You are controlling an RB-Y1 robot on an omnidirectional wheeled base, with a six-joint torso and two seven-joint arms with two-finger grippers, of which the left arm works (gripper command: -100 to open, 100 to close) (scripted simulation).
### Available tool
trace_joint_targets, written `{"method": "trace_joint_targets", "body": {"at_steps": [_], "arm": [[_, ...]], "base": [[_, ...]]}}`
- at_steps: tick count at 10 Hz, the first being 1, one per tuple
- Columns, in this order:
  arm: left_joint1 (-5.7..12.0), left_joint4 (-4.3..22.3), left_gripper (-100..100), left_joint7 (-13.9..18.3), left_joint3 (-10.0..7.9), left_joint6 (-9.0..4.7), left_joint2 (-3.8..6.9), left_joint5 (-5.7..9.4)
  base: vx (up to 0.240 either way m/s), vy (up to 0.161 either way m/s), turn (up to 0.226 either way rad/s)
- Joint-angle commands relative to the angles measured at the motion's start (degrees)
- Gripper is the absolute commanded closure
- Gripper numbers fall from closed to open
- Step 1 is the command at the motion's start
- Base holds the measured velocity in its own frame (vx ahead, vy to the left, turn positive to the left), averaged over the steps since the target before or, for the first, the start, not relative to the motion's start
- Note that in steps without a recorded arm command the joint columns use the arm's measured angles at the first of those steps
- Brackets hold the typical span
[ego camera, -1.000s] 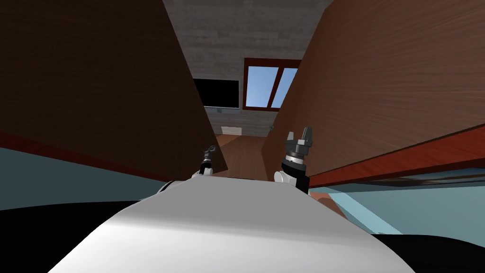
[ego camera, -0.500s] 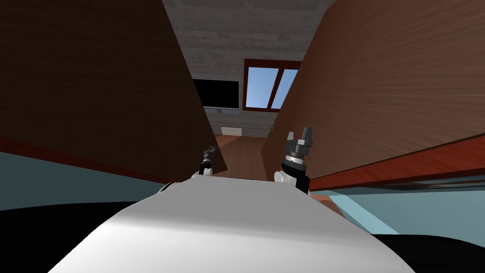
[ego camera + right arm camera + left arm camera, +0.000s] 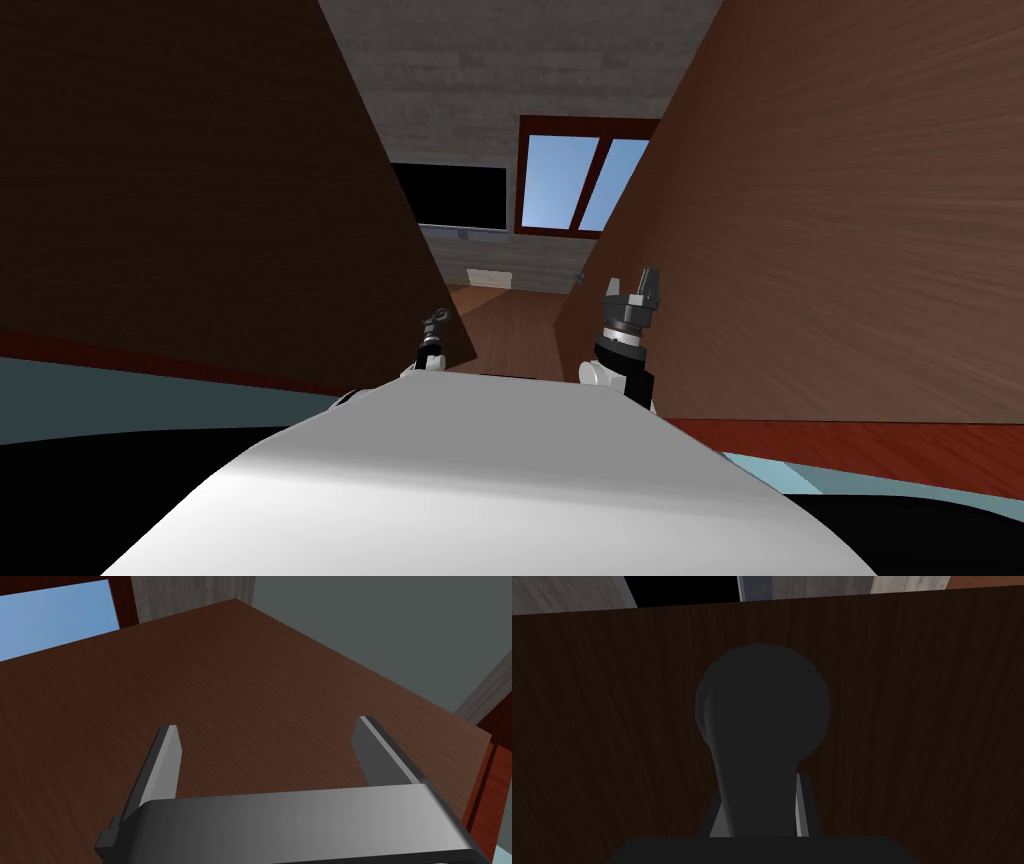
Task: Push the door open
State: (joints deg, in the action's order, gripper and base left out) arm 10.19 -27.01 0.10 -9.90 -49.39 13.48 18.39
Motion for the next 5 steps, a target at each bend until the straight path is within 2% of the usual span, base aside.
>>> {"method": "trace_joint_targets", "body": {"at_steps": [1,3,4,5], "arm": [[0.67,1.6,100,-0.3,-1.02,-0.73,0.54,0.57],[0.64,1.7,100,-0.4,-1.39,-0.74,0.60,0.79],[0.64,1.7,100,-0.4,-1.39,-0.74,0.60,0.79],[0.58,1.9,100,-0.8,-2.27,-0.76,0.73,1.30]], "base": [[0.197,-0.064,0.072],[0.146,-0.047,0.046],[0.035,0.012,-0.010],[0.130,-0.035,0.026]]}}
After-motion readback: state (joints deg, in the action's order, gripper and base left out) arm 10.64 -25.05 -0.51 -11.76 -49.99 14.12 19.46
